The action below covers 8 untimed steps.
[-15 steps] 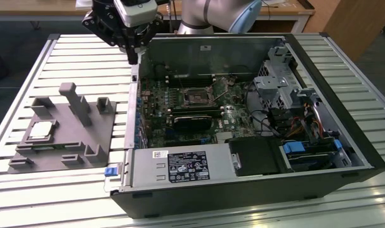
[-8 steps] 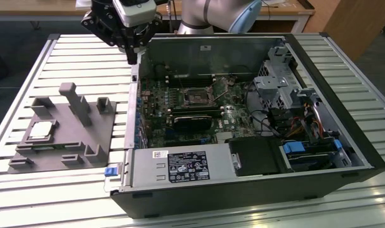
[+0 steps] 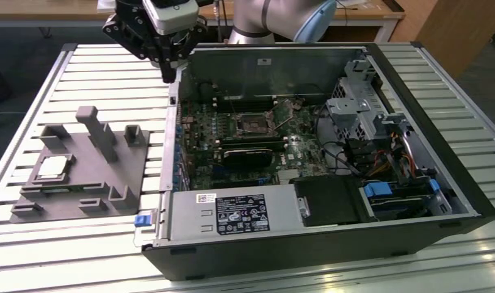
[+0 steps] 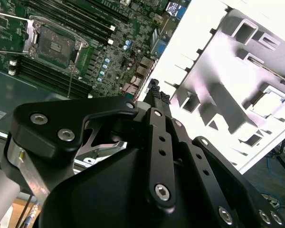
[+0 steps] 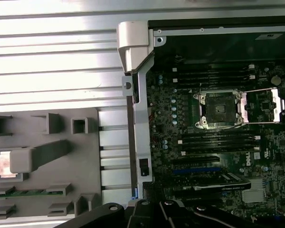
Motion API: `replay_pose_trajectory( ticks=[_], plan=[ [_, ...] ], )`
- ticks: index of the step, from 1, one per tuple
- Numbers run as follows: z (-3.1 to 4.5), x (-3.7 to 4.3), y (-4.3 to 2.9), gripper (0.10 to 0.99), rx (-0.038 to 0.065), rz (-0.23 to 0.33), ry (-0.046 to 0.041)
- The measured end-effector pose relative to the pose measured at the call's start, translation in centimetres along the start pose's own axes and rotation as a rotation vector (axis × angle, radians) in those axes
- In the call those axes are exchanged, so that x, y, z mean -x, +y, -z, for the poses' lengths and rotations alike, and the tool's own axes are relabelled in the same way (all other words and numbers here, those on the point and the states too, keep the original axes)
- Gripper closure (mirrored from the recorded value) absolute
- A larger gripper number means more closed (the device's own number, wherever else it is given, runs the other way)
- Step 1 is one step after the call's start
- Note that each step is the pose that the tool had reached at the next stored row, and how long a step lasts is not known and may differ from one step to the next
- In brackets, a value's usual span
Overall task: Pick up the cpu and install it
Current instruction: 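Reach for the cpu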
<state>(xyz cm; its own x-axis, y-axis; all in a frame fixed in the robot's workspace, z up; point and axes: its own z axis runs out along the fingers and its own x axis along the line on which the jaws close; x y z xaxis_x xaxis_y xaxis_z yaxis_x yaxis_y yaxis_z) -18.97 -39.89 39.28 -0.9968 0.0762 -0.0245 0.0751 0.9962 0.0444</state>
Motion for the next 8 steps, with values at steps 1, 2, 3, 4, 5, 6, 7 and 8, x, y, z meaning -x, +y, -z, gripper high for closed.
replay_pose_trajectory(
  ticks=[1,2,3,4,5,6,7,8],
  plan=[
    [0.00,-0.02,0.00,0.980,0.000,0.000,0.0000],
    [0.00,-0.04,0.00,0.980,0.000,0.000,0.0000],
    [0.00,-0.06,0.00,0.980,0.000,0.000,0.0000],
    [0.00,-0.08,-0.01,0.980,0.000,0.000,0.0000],
    [0.00,-0.10,-0.01,0.980,0.000,0.000,0.0001],
    [0.00,-0.12,-0.01,0.980,0.000,0.000,0.0000],
    [0.00,-0.14,-0.01,0.980,0.000,0.000,0.0000],
    [0.01,-0.16,-0.01,0.980,0.000,0.000,0.0000]
  ],
)
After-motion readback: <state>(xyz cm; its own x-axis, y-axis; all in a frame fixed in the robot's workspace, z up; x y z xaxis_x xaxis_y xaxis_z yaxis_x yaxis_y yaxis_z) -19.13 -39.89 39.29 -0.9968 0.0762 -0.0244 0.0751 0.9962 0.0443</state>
